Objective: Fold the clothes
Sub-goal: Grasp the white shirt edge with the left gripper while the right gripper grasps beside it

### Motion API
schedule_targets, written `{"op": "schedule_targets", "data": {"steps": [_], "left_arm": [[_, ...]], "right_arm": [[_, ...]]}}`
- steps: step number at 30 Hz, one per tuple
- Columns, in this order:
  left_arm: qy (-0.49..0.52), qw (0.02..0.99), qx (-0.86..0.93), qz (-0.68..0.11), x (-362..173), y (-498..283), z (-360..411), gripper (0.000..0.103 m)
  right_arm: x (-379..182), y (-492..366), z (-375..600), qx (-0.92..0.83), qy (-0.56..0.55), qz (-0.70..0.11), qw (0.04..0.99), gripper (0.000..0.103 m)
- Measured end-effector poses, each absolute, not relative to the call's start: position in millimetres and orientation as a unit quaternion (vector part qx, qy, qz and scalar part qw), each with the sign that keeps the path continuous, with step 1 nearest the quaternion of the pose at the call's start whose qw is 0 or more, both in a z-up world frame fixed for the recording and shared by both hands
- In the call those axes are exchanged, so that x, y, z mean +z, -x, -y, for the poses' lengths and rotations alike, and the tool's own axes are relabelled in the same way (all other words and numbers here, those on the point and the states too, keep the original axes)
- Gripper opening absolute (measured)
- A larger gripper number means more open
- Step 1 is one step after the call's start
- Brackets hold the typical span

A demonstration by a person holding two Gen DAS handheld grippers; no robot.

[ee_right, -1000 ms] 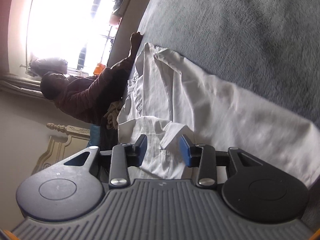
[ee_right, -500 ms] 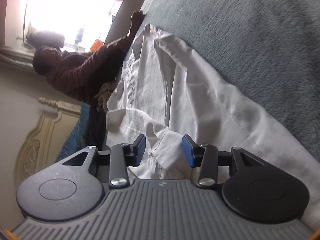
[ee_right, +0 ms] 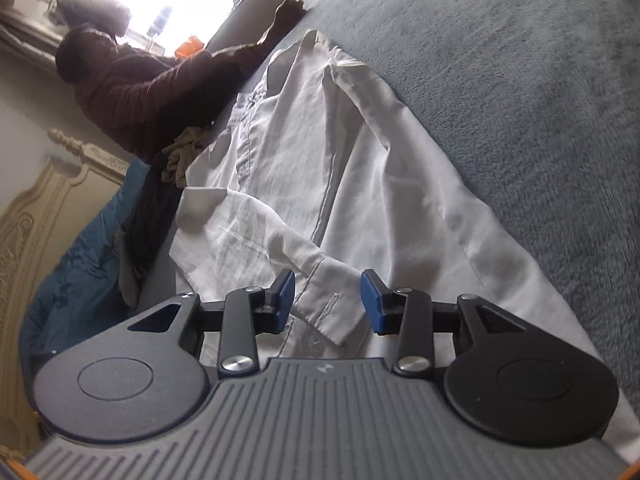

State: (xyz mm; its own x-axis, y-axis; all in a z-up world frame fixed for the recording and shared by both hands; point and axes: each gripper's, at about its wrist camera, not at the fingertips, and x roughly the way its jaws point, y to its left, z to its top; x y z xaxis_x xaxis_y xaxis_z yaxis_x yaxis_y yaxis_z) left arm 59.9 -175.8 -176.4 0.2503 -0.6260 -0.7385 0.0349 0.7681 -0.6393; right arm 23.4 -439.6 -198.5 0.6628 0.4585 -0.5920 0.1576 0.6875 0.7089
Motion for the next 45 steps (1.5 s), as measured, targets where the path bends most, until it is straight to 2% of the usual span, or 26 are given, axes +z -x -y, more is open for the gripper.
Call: {"op": "schedule_targets", "data": {"steps": [3,8,14,18,21,23,24,25,26,33,45], "left_arm": [[0.262,0.751,-0.215,-0.567,-176.0,-57.1,176.5,0.037],[0.274,0.753,-0.198,-0.565,-176.5,-56.1,174.1,0.027],[0.292,0.743,-0.205,-0.567,-180.1,-53.3,167.8,0.034],[0.304,0.74,-0.204,-0.565,-182.6,-53.2,165.5,0.034],[0.306,0.741,-0.195,-0.564,-184.9,-53.2,164.1,0.019],[0.312,0.74,-0.186,-0.566,-188.4,-52.8,161.8,0.011],[0.314,0.739,-0.182,-0.567,-190.0,-52.2,160.8,0.009],[0.315,0.739,-0.179,-0.568,-190.8,-51.6,160.5,0.007],[0.313,0.741,-0.179,-0.567,-190.1,-51.0,161.0,0.005],[0.309,0.749,-0.203,-0.549,-166.5,-41.1,167.7,0.004],[0.294,0.708,-0.271,-0.582,-160.7,-0.5,225.2,0.004]], "right_arm": [[-200.5,-28.7,435.9,0.094,-0.37,-0.414,0.827,0.036],[-193.8,-26.7,438.0,0.089,-0.365,-0.414,0.829,0.036],[-185.5,-38.2,451.4,0.103,-0.38,-0.396,0.829,0.036],[-191.7,-64.9,449.1,0.123,-0.354,-0.43,0.821,0.036],[-197.3,-69.5,445.4,0.137,-0.333,-0.465,0.809,0.036],[-195.5,-65.7,440.1,0.147,-0.317,-0.477,0.806,0.033],[-194.4,-63.4,436.7,0.151,-0.308,-0.483,0.805,0.025],[-194.9,-62.1,434.3,0.149,-0.301,-0.488,0.806,0.01],[-195.5,-60.8,431.9,0.146,-0.293,-0.493,0.806,0.005],[-174.5,-40.9,440.1,0.142,-0.296,-0.477,0.815,0.001],[-148.6,26.0,489.0,0.103,-0.283,-0.479,0.824,0.001]]}}
